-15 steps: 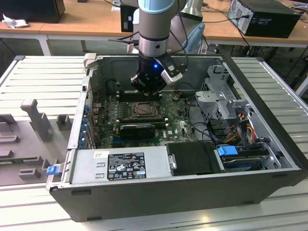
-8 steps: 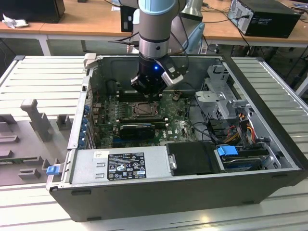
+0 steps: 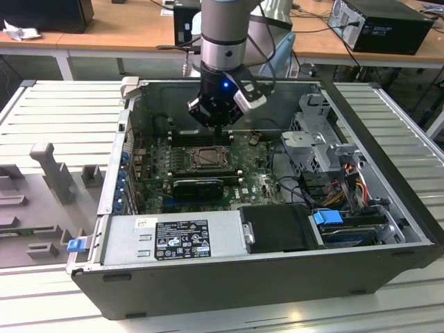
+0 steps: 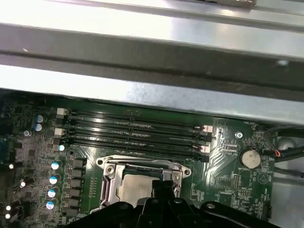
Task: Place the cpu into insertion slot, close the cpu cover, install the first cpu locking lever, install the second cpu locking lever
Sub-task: 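Install the second cpu locking lever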
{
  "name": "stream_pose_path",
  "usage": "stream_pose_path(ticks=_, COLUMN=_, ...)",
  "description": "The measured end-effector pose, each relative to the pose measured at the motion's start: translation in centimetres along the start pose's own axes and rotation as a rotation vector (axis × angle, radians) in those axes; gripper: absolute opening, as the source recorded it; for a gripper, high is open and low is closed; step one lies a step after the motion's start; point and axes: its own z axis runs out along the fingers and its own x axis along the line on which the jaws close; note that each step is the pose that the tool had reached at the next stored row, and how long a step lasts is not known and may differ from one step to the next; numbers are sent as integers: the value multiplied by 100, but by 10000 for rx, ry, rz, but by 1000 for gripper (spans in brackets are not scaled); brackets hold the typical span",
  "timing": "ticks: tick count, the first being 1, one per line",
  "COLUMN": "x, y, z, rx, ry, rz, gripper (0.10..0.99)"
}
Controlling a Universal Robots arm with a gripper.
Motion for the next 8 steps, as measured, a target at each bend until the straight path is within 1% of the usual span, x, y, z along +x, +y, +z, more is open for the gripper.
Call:
stream_pose_path(ticks=1, x=-1, y=2, z=-57, rx=0, ry=-2, rz=41, gripper=106)
stream_pose_path(ticks=2, x=-1, y=3, z=-83, rx=0, ry=-4, rz=58, gripper=106)
stream_pose_path(ticks=6, x=20, y=-19, z=-88, rx=5, ry=-9, rz=85, gripper=106)
stream_pose_path(ticks=8, x=28, y=-52, z=-88, rx=6, ry=-10, rz=91, gripper=106)
